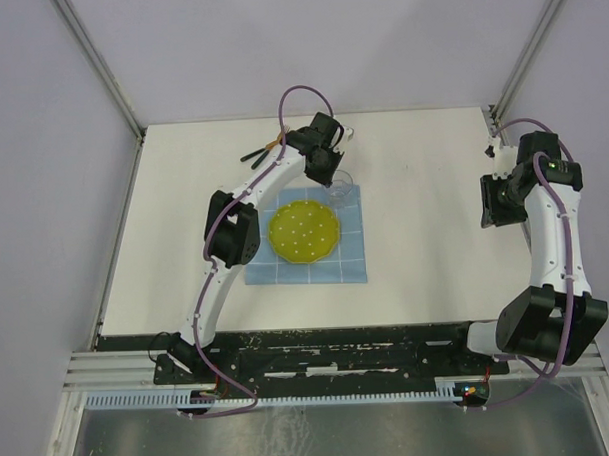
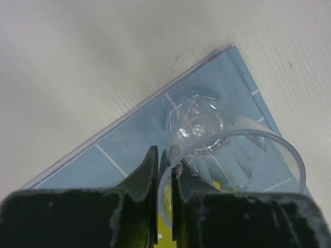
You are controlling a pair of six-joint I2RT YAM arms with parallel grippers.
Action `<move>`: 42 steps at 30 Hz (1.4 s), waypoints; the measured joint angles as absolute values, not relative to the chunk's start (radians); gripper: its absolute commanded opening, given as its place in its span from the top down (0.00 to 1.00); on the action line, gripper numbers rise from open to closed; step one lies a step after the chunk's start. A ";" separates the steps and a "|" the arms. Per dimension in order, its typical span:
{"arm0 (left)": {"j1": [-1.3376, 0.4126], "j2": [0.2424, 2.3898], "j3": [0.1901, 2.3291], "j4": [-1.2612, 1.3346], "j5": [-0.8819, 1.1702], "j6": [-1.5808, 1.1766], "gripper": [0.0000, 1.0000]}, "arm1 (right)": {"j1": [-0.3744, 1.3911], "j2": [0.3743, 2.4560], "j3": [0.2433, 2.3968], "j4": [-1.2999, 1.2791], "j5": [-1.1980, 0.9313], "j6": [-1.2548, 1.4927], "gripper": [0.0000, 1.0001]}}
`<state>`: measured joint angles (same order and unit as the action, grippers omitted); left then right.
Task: Set the dinner table for one person
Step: Place the cup on the napkin.
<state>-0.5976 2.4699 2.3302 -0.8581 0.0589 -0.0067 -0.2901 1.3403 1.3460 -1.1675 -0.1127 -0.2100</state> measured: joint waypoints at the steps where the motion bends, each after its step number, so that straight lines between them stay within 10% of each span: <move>1: -0.598 2.470 2.330 -0.858 0.060 -0.007 0.97 | -0.290 1.341 1.346 -1.168 -0.113 -0.210 0.59; 29: -0.596 2.476 2.331 -0.837 0.112 -0.007 0.97 | -0.290 1.344 1.346 -1.168 -0.113 -0.210 0.59; 42: -0.598 2.478 2.331 -0.836 0.114 0.002 0.40 | -0.290 1.344 1.346 -1.167 -0.117 -0.210 0.59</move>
<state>-0.5980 2.4779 2.3310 -0.8360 0.1143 0.0017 -0.2901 1.3437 1.3460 -1.1671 -0.1165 -0.2104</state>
